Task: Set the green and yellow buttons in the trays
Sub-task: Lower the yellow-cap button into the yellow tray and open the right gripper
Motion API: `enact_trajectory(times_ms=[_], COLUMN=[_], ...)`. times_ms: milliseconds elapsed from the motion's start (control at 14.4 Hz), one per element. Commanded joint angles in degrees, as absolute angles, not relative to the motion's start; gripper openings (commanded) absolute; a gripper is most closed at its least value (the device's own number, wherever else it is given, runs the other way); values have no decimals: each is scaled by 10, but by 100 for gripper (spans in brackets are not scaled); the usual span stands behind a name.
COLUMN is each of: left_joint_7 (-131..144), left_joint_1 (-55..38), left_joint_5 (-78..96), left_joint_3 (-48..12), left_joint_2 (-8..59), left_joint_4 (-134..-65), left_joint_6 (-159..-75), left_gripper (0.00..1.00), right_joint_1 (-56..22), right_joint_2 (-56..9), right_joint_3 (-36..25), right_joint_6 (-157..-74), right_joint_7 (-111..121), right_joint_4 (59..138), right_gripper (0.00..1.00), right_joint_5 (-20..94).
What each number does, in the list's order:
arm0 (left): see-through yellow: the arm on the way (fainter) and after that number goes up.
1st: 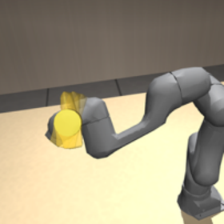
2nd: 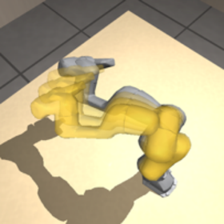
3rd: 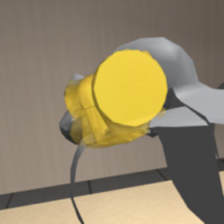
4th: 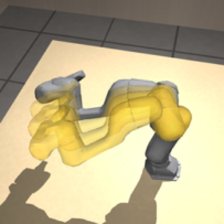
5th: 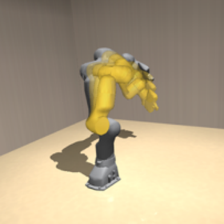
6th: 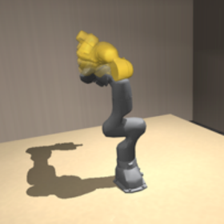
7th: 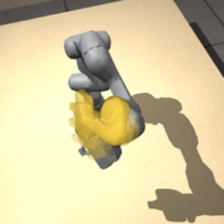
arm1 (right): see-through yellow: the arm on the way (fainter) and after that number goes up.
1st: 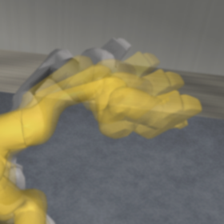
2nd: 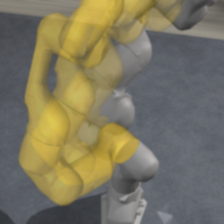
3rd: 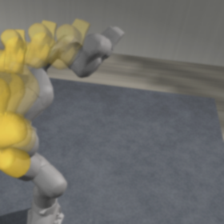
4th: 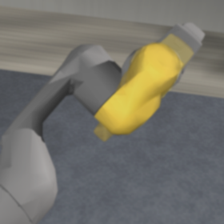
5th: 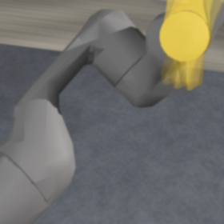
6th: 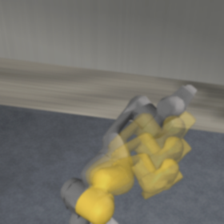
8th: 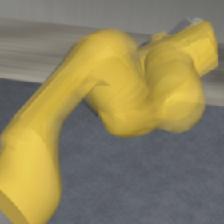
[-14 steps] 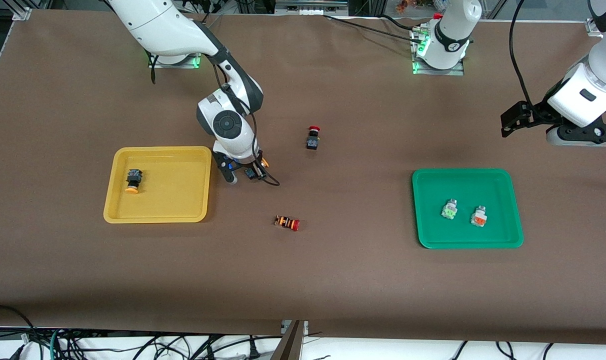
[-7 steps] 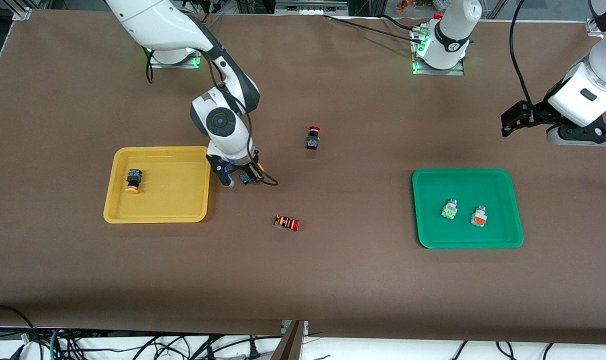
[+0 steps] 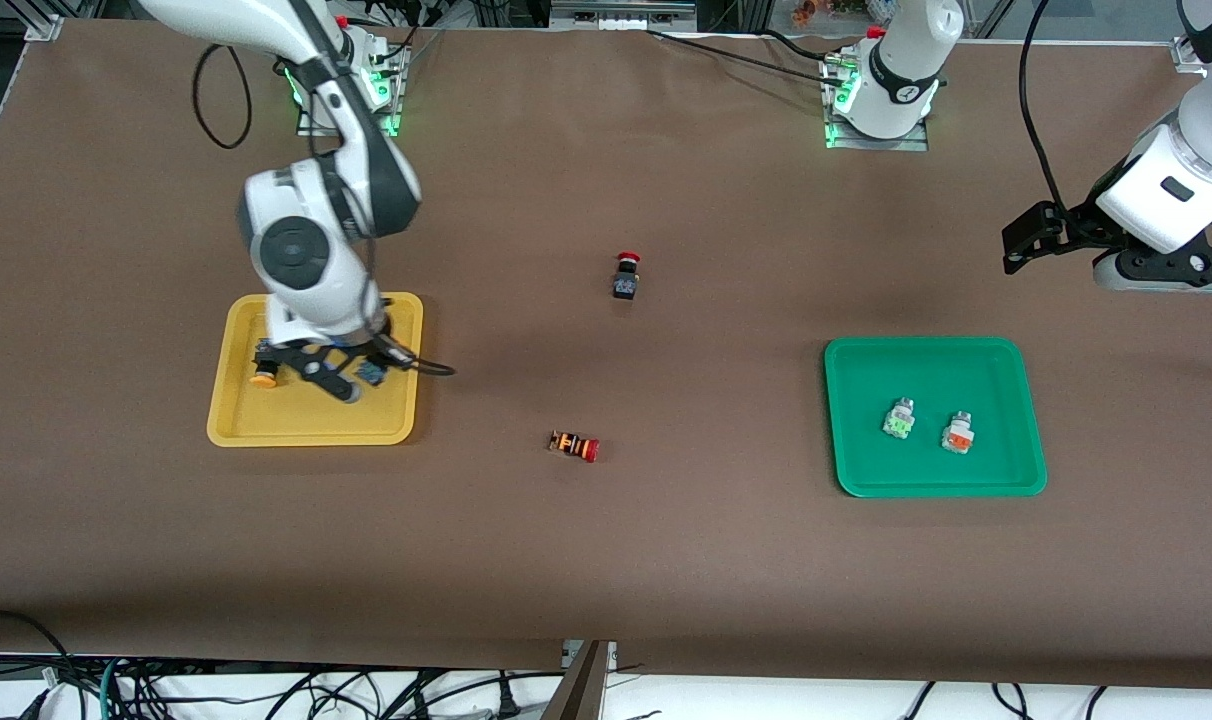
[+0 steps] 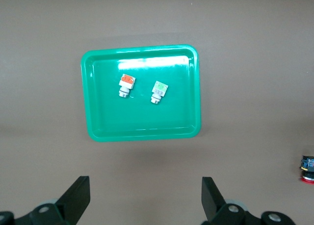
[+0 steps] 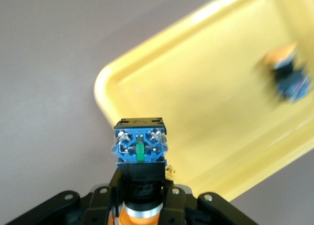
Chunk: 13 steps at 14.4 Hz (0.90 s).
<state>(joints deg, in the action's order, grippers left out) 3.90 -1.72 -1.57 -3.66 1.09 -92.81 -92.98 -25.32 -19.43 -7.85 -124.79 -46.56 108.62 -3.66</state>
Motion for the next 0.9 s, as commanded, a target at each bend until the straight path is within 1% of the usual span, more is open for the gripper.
enact_trajectory(times_ms=[0, 139, 278, 416, 624, 694, 763, 833], left_joint_7=[42, 42, 41, 41, 40, 40, 40, 40], left_joint_1=[-22, -22, -22, -22, -22, -22, -22, -23], left_joint_5=[-9, -9, -9, -9, -9, -9, -9, -9], left_joint_3=[-33, -33, -33, -33, -33, -33, -33, -33], left_joint_2=[13, 13, 14, 14, 14, 15, 15, 15], left_joint_4=[-915, -915, -915, -914, -913, -913, -913, -913], left_joint_6=[-916, -916, -916, -916, -916, -916, -916, -916], left_gripper=[100, 100, 100, 100, 100, 100, 100, 100], right_joint_1=[-256, -248, -223, -214, -214, -214, -215, -214], right_joint_2=[-188, -188, -188, -188, -193, -199, -204, -205], right_joint_3=[-105, -116, -117, -120, -120, -120, -120, -120], right_joint_6=[-1250, -1257, -1281, -1344, -1483, -1517, -1533, -1533], right_joint_7=[-367, -300, -205, -150, -142, -142, -140, -128], right_joint_4=[1101, 1106, 1132, 1177, 1258, 1275, 1281, 1281], right_gripper=[0, 0, 0, 0, 0, 0, 3, 47], right_joint_5=[-31, -13, 60, 96, 96, 94, 94, 94])
